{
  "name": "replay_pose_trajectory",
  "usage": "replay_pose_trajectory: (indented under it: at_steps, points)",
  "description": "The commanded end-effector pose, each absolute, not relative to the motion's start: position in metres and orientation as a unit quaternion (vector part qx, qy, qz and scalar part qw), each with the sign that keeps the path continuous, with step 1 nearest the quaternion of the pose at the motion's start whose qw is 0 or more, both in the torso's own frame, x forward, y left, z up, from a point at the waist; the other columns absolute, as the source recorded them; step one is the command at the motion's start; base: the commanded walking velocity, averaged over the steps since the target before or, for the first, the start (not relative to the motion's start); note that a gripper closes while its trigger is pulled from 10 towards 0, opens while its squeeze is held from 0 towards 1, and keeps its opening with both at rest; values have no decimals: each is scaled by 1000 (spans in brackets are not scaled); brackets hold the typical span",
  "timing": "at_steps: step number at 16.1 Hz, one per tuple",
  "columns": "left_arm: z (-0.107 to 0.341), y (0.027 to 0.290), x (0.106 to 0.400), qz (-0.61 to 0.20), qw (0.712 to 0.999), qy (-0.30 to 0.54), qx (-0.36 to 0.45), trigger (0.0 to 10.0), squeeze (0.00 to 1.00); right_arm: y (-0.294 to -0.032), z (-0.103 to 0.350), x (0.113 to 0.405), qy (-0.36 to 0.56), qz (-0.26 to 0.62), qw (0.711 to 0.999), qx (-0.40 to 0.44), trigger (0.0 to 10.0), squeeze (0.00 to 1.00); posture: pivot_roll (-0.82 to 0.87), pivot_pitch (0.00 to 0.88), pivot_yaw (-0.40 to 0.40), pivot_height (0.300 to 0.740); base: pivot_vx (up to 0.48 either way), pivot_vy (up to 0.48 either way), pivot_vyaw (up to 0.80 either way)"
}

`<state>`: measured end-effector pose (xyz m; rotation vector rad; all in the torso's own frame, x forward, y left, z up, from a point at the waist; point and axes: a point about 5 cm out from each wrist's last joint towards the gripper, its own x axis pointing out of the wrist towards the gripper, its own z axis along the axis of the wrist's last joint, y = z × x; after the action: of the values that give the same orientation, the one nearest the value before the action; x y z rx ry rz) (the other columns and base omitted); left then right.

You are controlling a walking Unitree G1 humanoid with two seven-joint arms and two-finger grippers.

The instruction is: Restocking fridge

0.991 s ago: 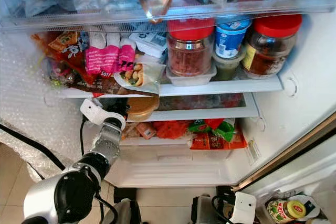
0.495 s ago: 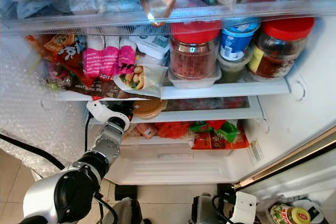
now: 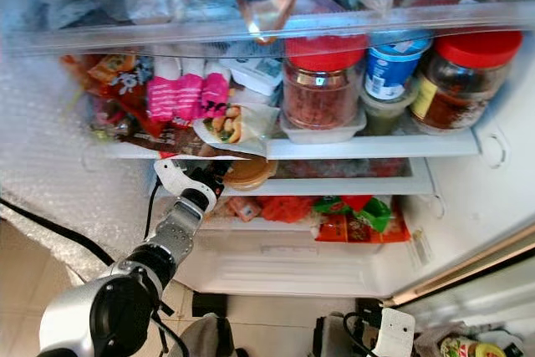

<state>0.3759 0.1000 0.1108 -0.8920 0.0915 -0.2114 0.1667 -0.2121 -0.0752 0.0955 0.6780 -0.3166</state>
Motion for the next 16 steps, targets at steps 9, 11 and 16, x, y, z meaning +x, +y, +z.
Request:
replay_pose_trajectory:
  at_steps: [9, 11, 16]
  points:
    - [103, 103, 361, -152, 906, 23, -394, 10000, 0, -191, -100, 127, 429, -145, 889, 65, 10000, 0, -148, 87, 170, 647, 0, 0, 0]
    - [98, 102, 356, -156, 908, 29, -387, 10000, 0, -191, -100, 127, 429, -144, 889, 65, 10000, 0, -144, 95, 168, 647, 0, 0, 0]
    - [87, 97, 339, -173, 915, 42, -363, 10000, 0, -193, -99, 129, 428, -144, 890, 63, 10000, 0, -133, 120, 162, 647, 0, 0, 0]
